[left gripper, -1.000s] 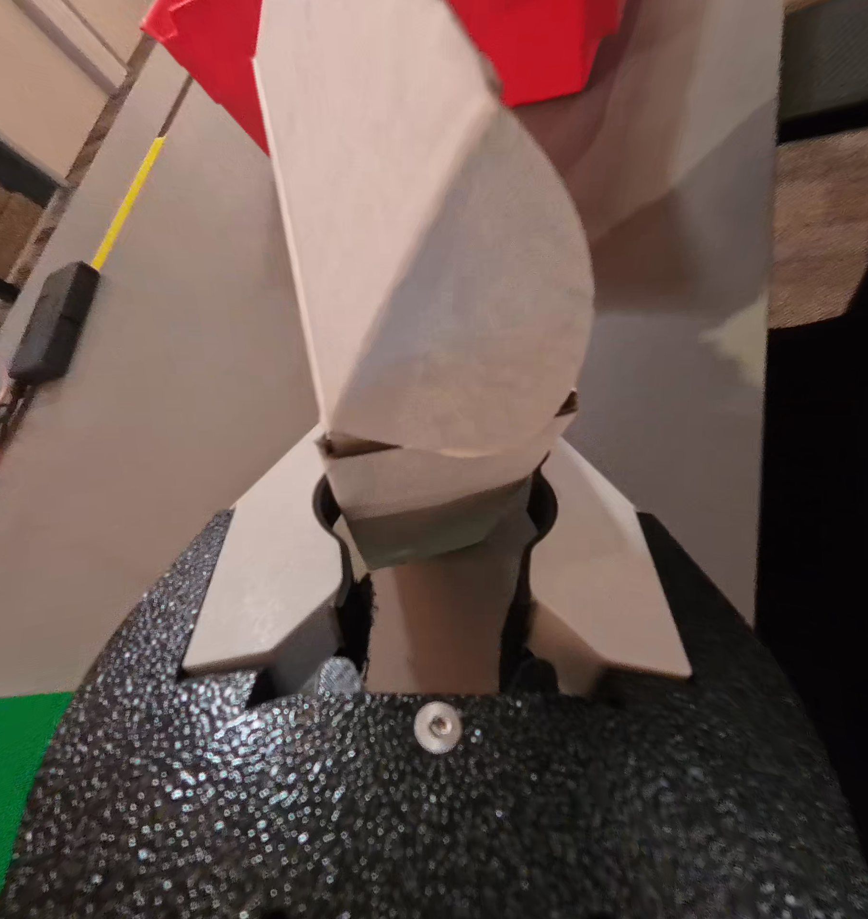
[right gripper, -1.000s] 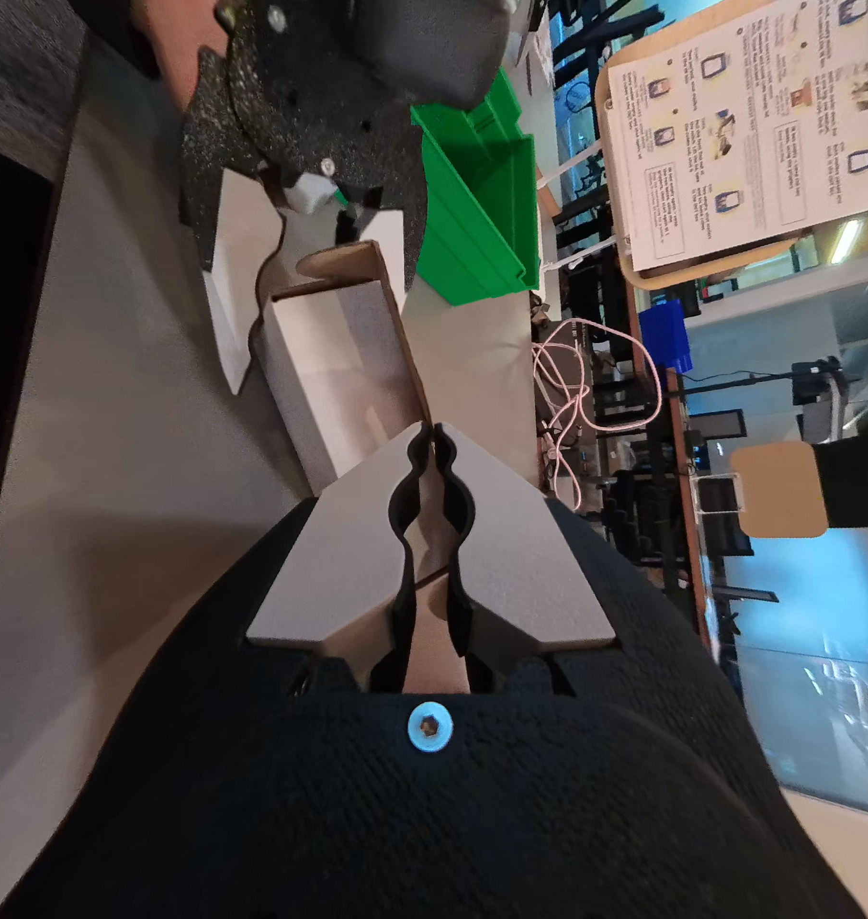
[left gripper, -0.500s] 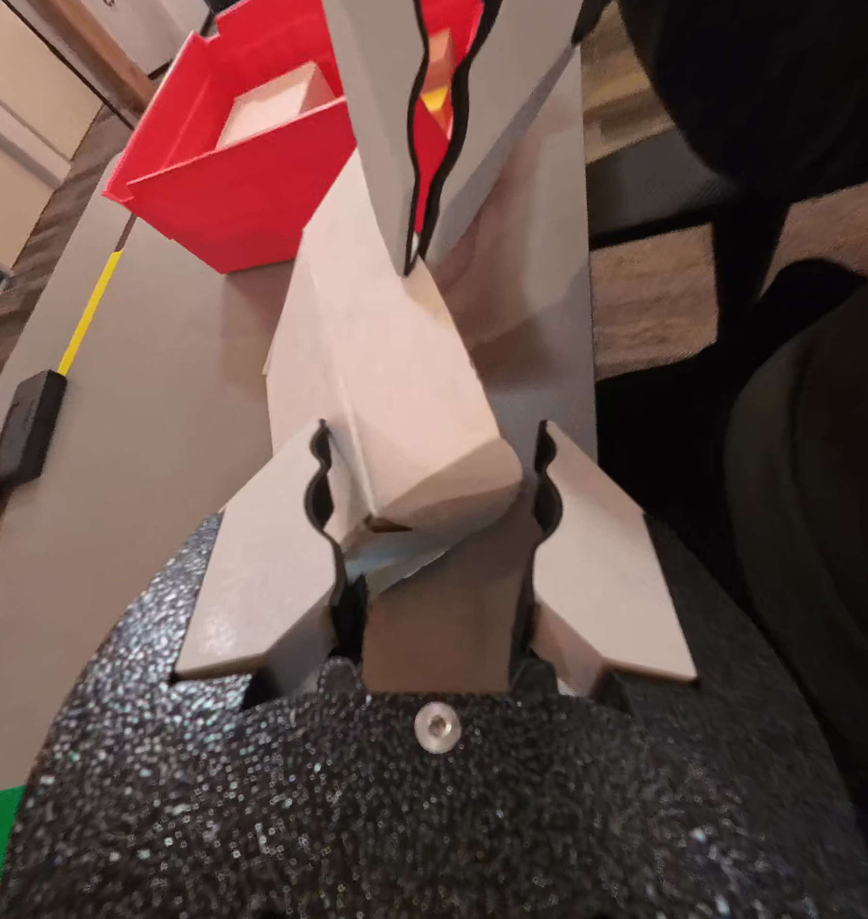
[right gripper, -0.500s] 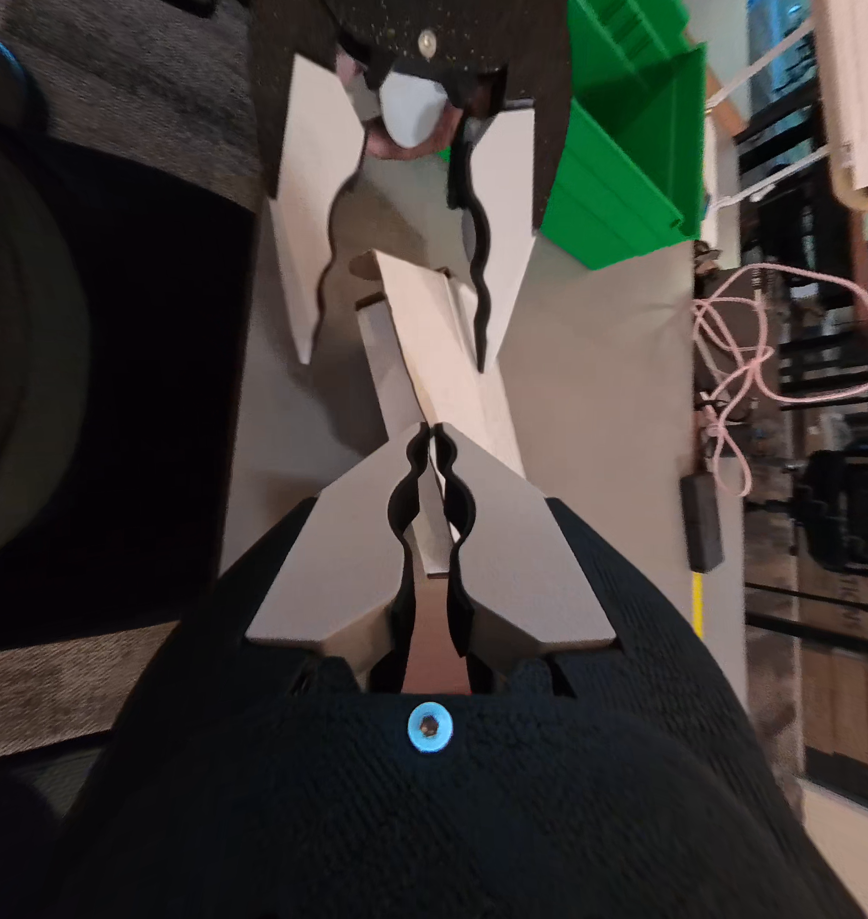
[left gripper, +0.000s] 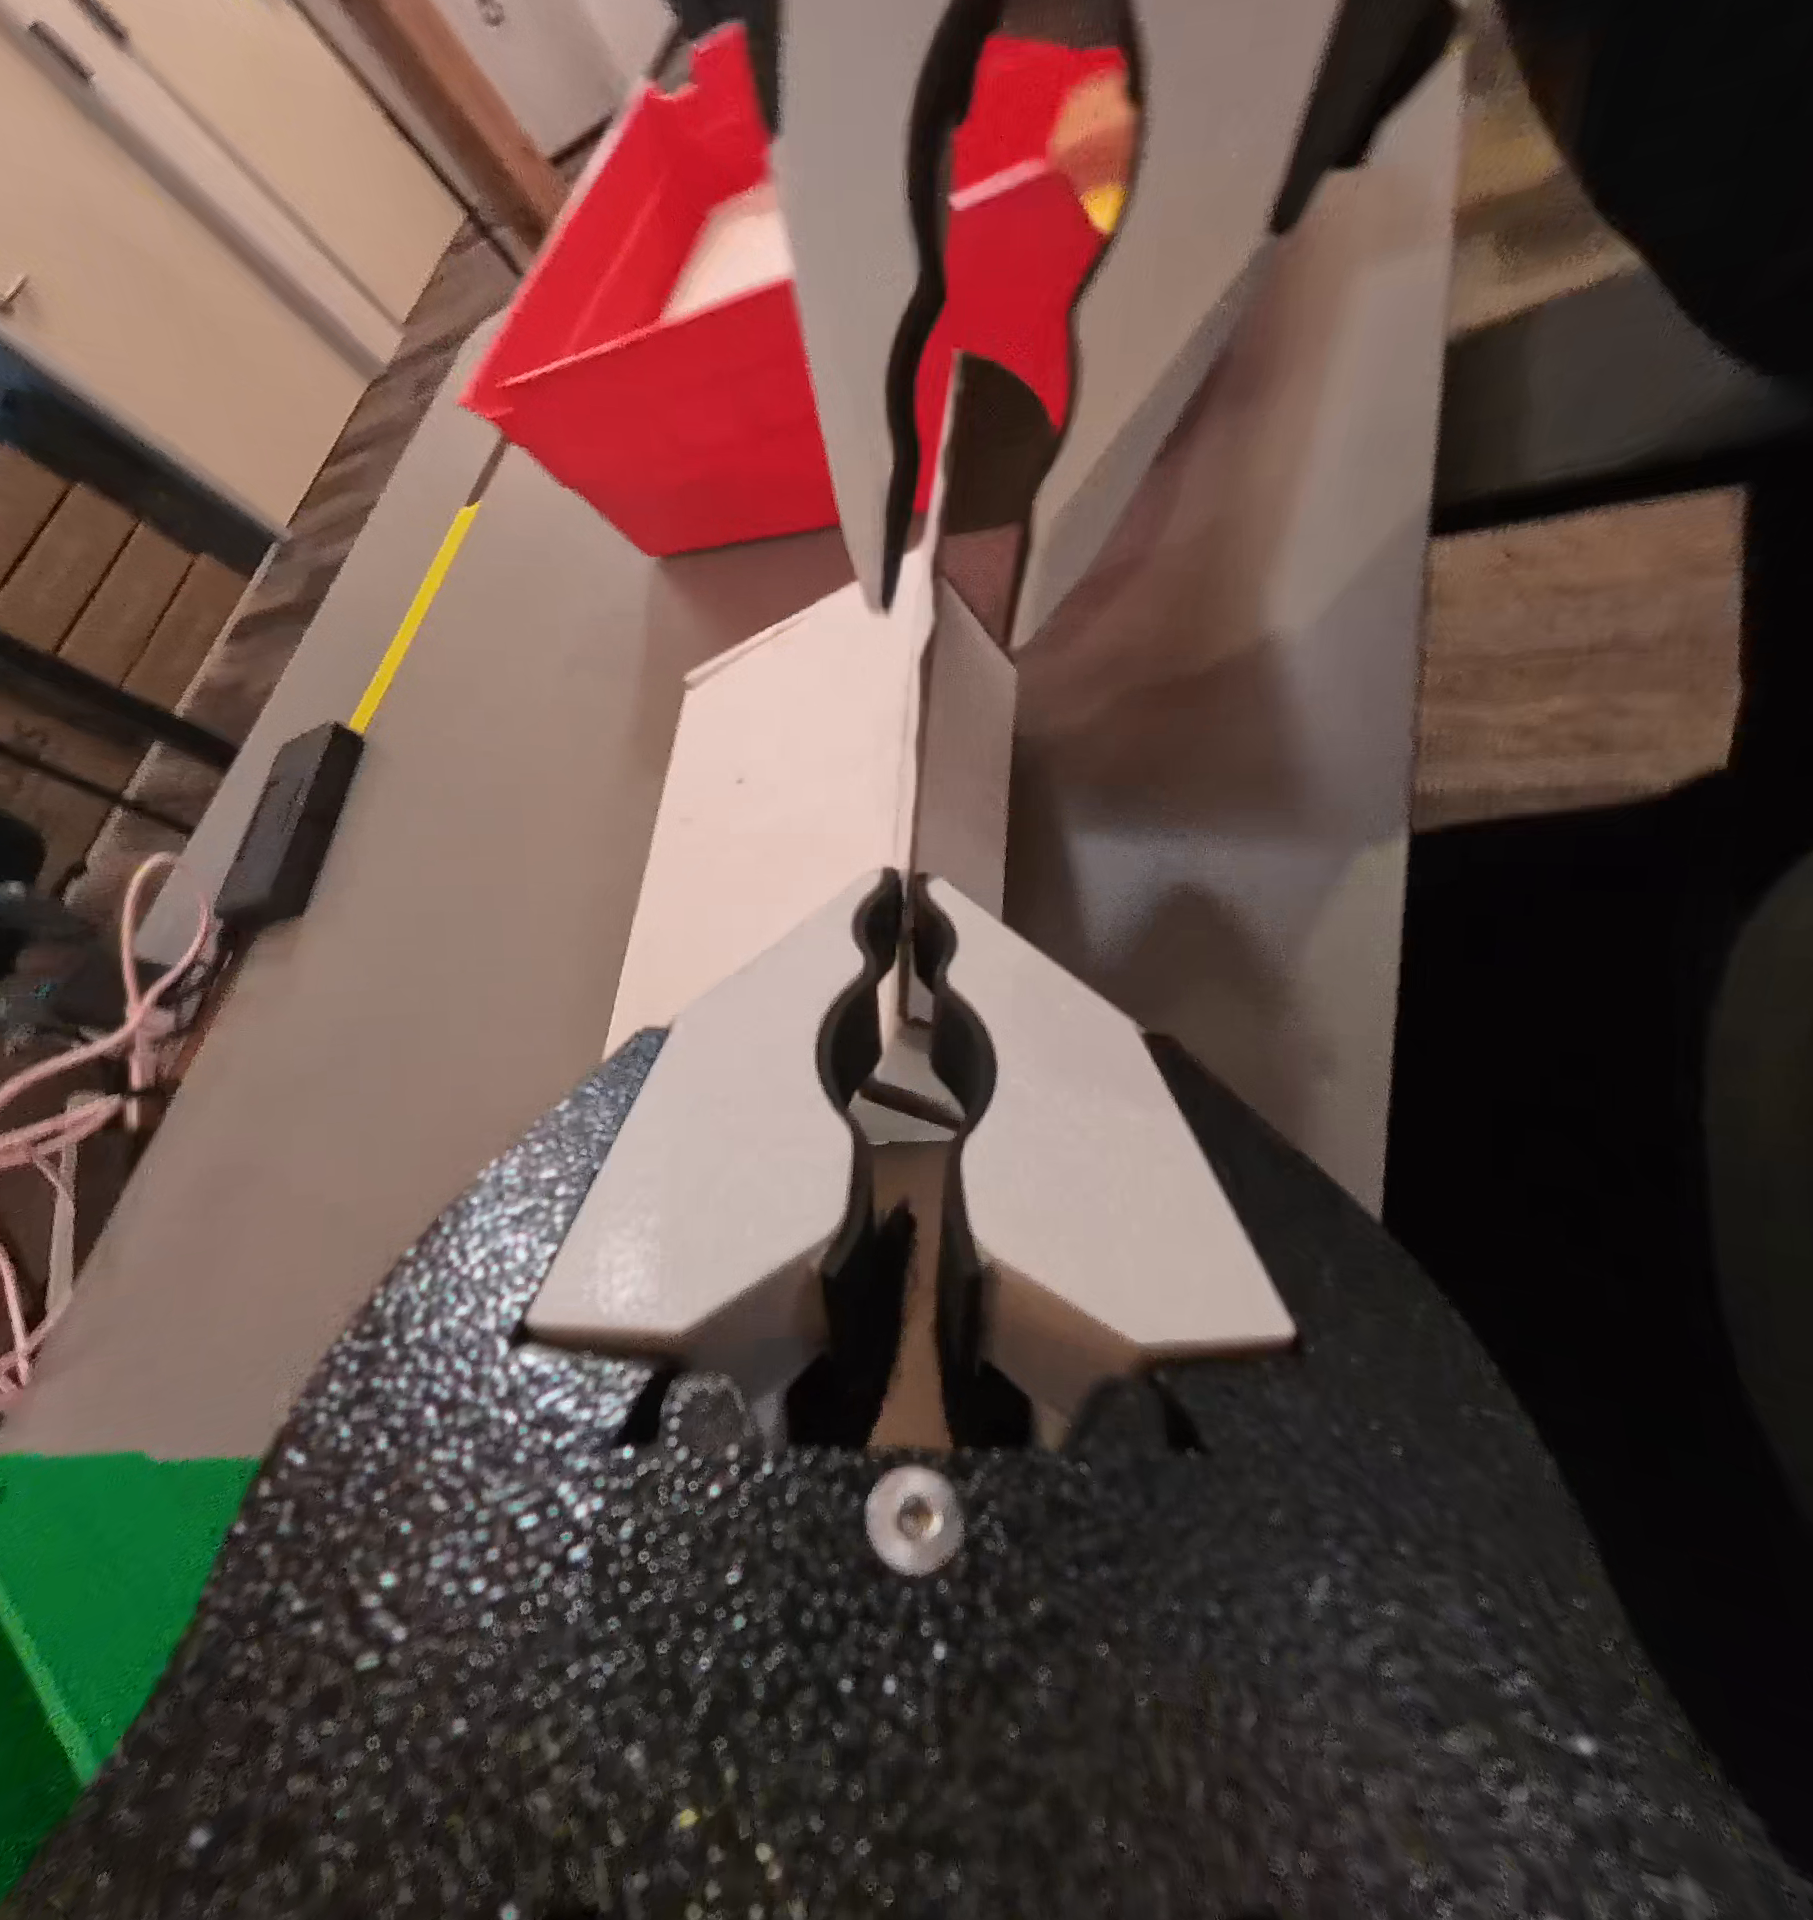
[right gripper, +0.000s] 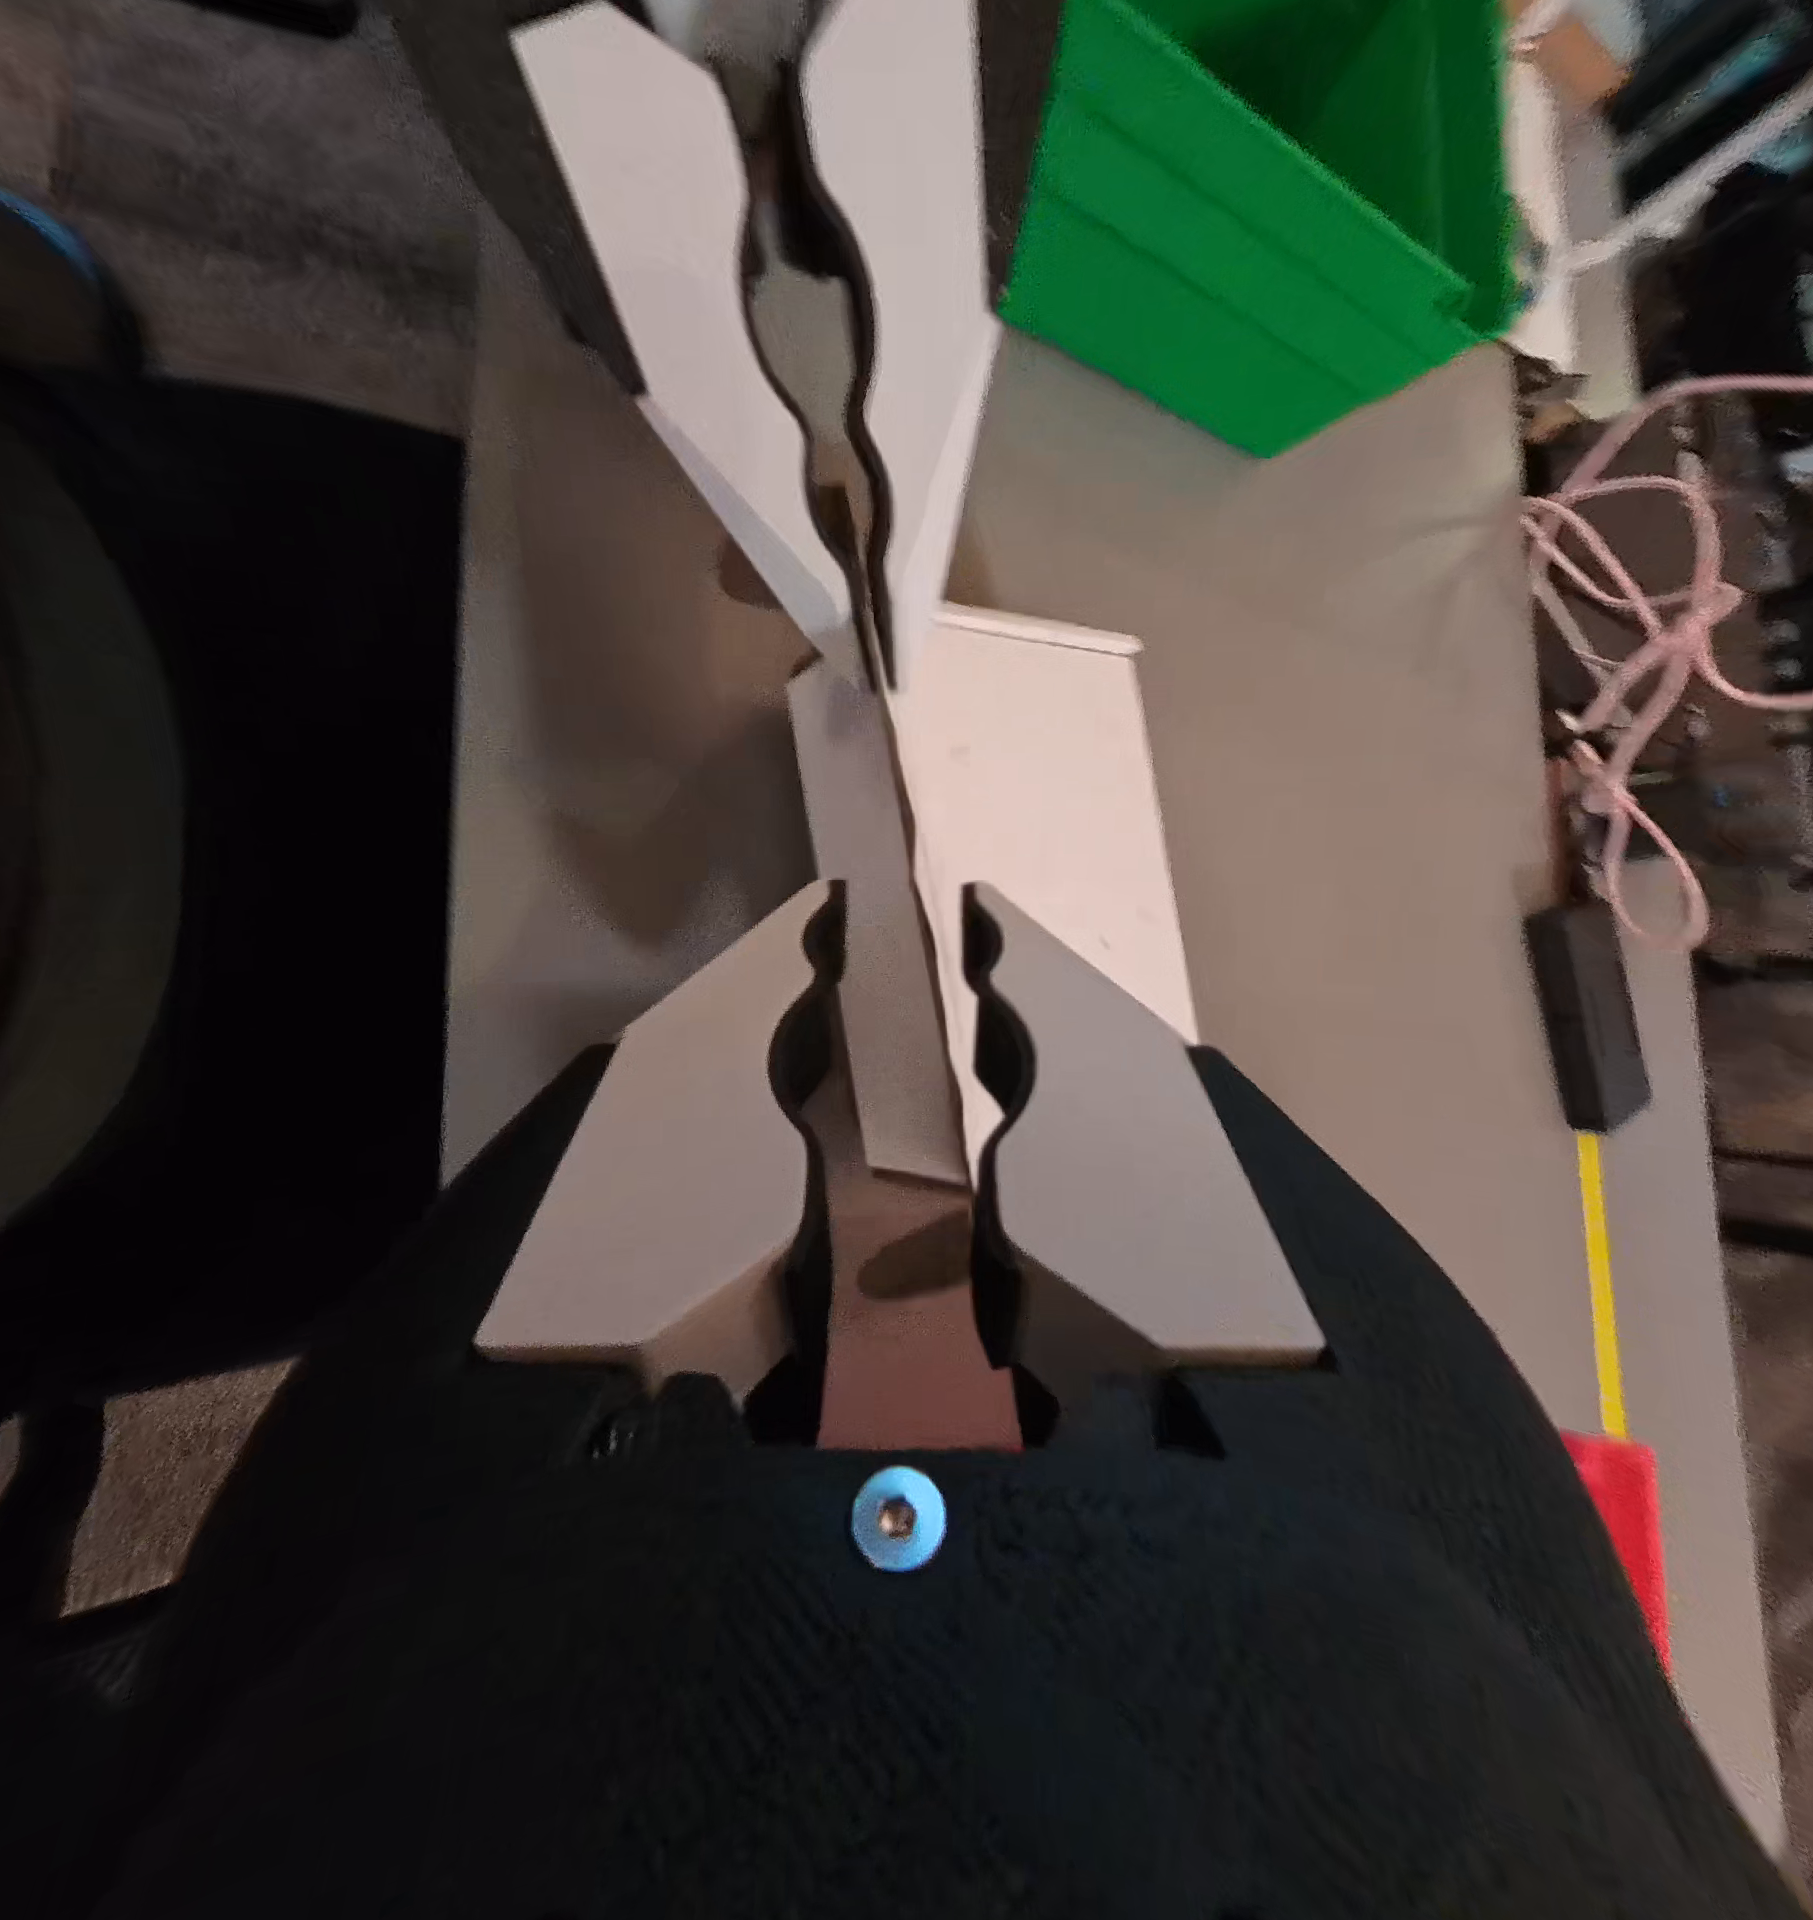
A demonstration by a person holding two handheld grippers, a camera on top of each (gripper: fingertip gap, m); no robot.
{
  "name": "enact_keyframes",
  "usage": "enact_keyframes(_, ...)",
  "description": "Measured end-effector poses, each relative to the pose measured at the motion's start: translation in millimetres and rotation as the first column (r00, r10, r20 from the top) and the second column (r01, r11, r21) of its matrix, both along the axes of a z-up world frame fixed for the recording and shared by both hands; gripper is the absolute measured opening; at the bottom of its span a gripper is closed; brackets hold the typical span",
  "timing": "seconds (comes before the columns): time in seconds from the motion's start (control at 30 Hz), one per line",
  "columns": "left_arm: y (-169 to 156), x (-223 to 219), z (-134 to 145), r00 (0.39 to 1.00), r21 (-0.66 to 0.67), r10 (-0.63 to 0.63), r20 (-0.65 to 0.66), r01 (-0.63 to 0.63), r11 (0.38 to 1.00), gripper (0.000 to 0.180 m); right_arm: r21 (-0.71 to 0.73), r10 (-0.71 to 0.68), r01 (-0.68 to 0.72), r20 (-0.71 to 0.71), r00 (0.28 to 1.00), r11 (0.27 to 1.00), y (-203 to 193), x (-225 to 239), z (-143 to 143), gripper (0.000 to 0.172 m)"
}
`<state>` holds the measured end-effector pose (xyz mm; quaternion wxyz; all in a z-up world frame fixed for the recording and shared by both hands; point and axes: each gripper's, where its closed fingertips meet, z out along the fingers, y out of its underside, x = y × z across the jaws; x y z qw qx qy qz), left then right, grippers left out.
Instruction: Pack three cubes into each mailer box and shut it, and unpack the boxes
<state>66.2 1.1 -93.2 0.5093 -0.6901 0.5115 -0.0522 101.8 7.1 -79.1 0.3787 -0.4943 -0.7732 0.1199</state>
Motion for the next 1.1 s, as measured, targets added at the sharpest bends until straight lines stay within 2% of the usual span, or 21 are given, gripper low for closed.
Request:
enact_keyframes(0.03,3.3,-1.3,4.7,0.999,-0.009,0.034,0.039,-0.034,0.999,0.000,0.012,-0.032,0.033,-0.029,0.999,0.999,7.3,6.0,6.1,0.027)
enact_keyframes(0.1,7.0,-2.5,9.2,0.995,-0.024,0.076,0.071,-0.074,0.997,0.000,0.023,-0.065,0.068,-0.089,0.994,0.997,14.1,18.6,18.8,0.033)
enact_keyframes(0.23,15.2,-6.4,18.7,0.987,-0.057,0.125,0.101,-0.120,0.991,0.000,0.050,-0.032,0.042,-0.180,0.983,0.998,-0.5,26.1,37.2,0.029)
enact_keyframes(0.3,18.9,-8.3,22.4,0.985,-0.079,0.132,0.115,-0.123,0.989,0.000,0.080,-0.021,0.033,-0.143,0.990,0.996,-7.4,19.0,22.5,0.036)
enact_keyframes(0.33,20.4,-9.1,23.7,0.984,-0.090,0.133,0.121,-0.122,0.988,0.000,0.119,-0.044,0.057,-0.109,0.993,0.991,-3.5,15.9,10.4,0.043)
enact_keyframes(0.4,22.8,-10.7,26.6,0.983,-0.104,0.134,0.129,-0.121,0.987,0.000,0.219,-0.079,0.089,-0.052,0.995,0.972,8.7,10.2,-14.5,0.047)
enact_keyframes(0.5,25.4,-13.5,33.5,0.979,-0.118,0.137,0.152,-0.119,0.986,0.000,0.398,-0.092,0.115,-0.074,0.993,0.910,26.7,-1.3,-32.8,0.047)
enact_keyframes(0.57,25.6,-13.8,37.9,0.977,-0.127,0.126,0.170,-0.105,0.986,0.000,0.458,-0.083,0.116,-0.090,0.992,0.881,31.7,-8.4,-40.6,0.049)
enact_keyframes(0.67,30.2,-17.9,38.6,0.976,-0.119,0.144,0.165,-0.126,0.985,0.000,0.468,-0.127,0.173,-0.128,0.984,0.867,37.5,-14.3,-41.1,0.050)
enact_keyframes(0.73,31.1,-18.2,36.7,0.977,-0.128,0.143,0.160,-0.123,0.984,0.000,0.426,-0.145,0.184,-0.123,0.982,0.886,35.7,-15.8,-45.1,0.051)
enact_keyframes(0.97,39.9,-21.6,36.0,0.969,-0.130,0.160,0.187,-0.137,0.982,0.000,0.331,-0.167,0.164,-0.020,0.986,0.929,32.5,-9.6,-75.6,0.047)
enact_keyframes(1.03,40.2,-21.3,35.3,0.968,-0.143,0.157,0.197,-0.130,0.981,0.000,0.399,-0.151,0.174,-0.089,0.984,0.900,36.5,-12.5,-64.5,0.041)
enact_keyframes(1.1,39.7,-20.5,34.6,0.969,-0.149,0.152,0.193,-0.124,0.981,0.000,0.489,-0.080,0.187,-0.232,0.969,0.852,32.8,-21.0,-35.9,0.043)
